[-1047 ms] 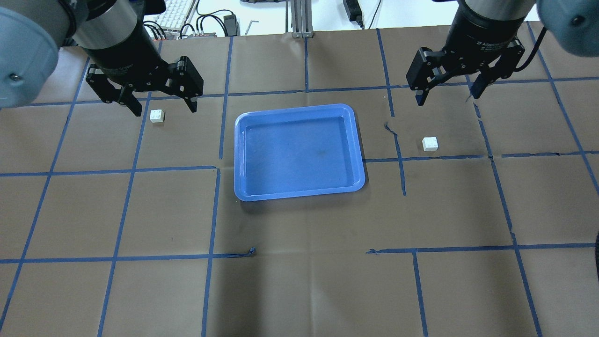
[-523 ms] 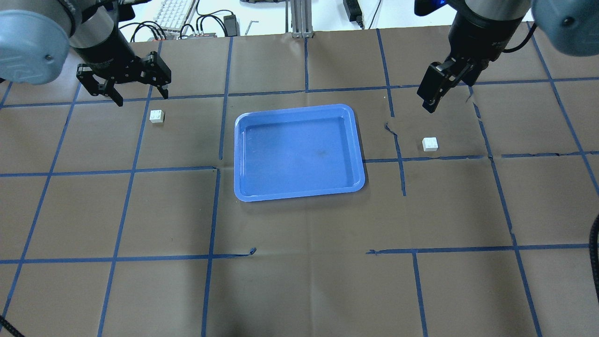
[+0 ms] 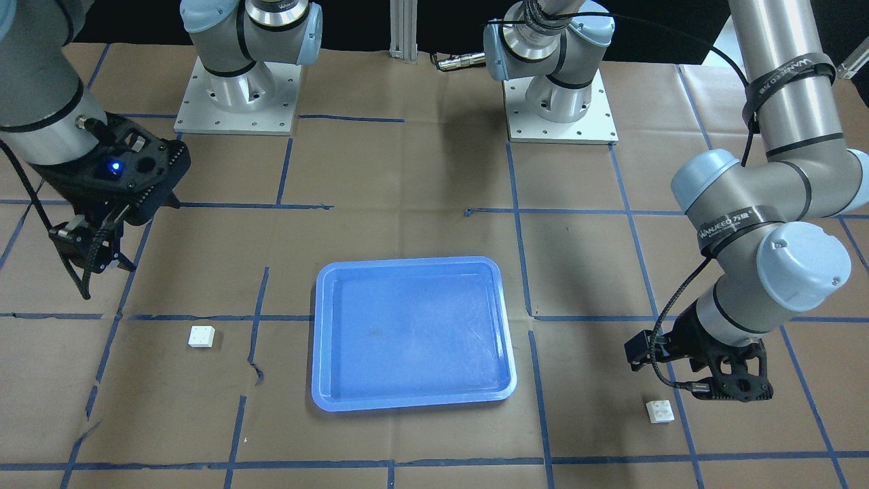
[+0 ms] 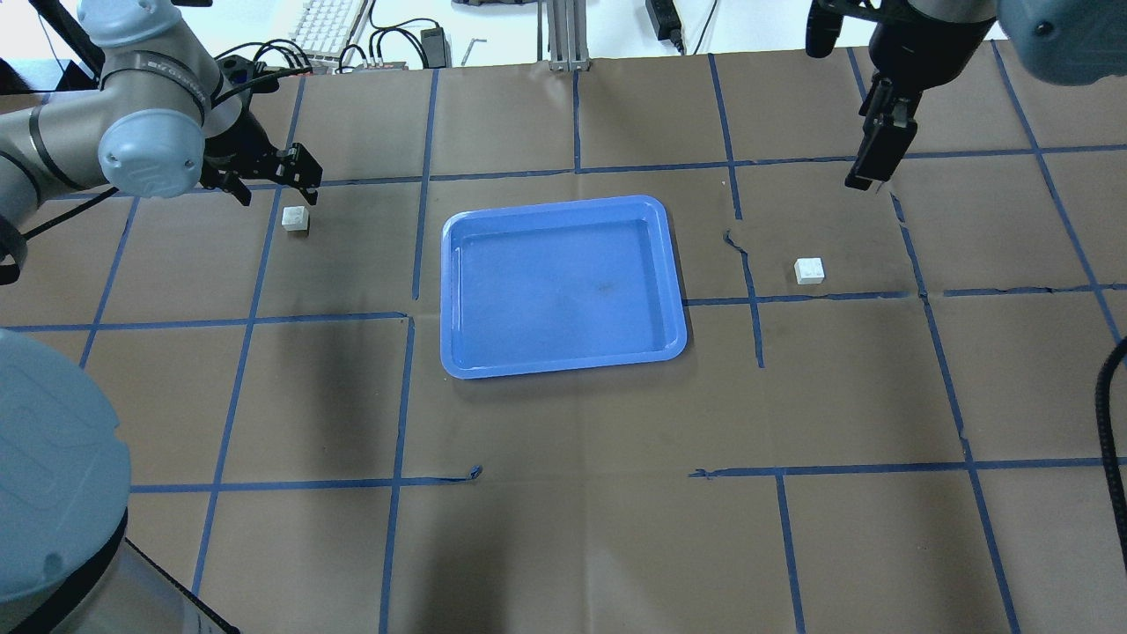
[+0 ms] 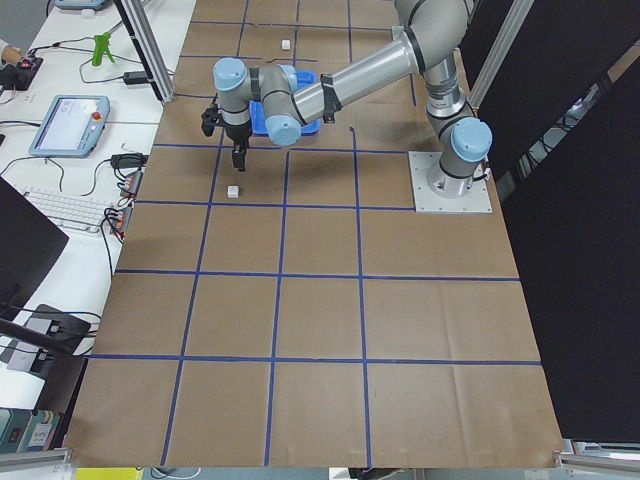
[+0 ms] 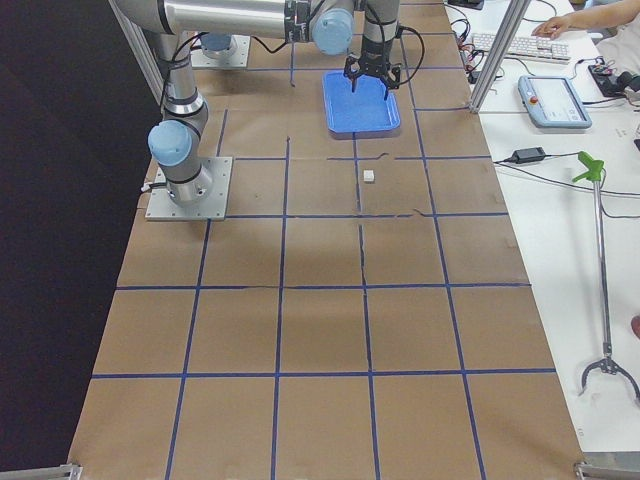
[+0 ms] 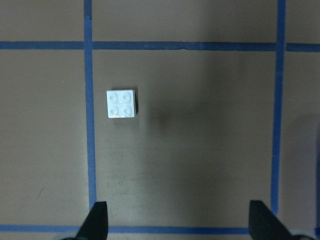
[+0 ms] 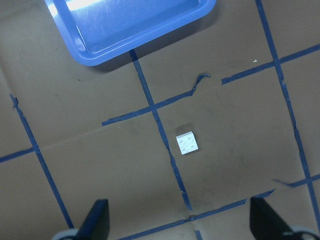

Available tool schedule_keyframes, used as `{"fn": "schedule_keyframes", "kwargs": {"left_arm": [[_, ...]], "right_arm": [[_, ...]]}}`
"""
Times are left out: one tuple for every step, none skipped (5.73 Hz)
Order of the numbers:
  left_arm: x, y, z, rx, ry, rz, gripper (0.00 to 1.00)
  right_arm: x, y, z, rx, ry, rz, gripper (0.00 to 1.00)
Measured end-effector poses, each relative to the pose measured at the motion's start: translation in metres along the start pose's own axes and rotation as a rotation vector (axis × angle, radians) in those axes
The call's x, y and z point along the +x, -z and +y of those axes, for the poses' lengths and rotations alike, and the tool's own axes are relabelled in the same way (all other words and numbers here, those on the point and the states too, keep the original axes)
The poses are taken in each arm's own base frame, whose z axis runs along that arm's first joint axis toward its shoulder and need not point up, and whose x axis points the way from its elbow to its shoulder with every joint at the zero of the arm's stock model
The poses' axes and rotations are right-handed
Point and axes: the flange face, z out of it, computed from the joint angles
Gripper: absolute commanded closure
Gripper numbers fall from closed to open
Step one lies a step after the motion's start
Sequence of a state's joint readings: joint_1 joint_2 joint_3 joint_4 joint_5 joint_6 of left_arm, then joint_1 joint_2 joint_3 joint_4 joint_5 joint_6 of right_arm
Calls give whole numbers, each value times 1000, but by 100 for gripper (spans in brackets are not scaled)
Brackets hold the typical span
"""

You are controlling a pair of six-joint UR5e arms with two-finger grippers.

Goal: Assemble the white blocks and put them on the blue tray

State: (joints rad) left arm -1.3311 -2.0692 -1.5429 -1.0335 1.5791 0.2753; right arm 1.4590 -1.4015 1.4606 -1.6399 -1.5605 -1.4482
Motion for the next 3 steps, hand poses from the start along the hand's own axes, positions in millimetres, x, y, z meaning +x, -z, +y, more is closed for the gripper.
{"fn": "schedule_keyframes", "kwargs": {"left_arm": [[-10,-31,-7,16,-9,-7,2],[-14,-58,-14,36,-18,-15,4],[-16,-73,-18,46,-21,-19,6]], "right_arm": [[25,-12,25,48,126,-4,0],[44,-23,46,97,179,-9,0],[52,-31,55,120,190,-20,0]]}}
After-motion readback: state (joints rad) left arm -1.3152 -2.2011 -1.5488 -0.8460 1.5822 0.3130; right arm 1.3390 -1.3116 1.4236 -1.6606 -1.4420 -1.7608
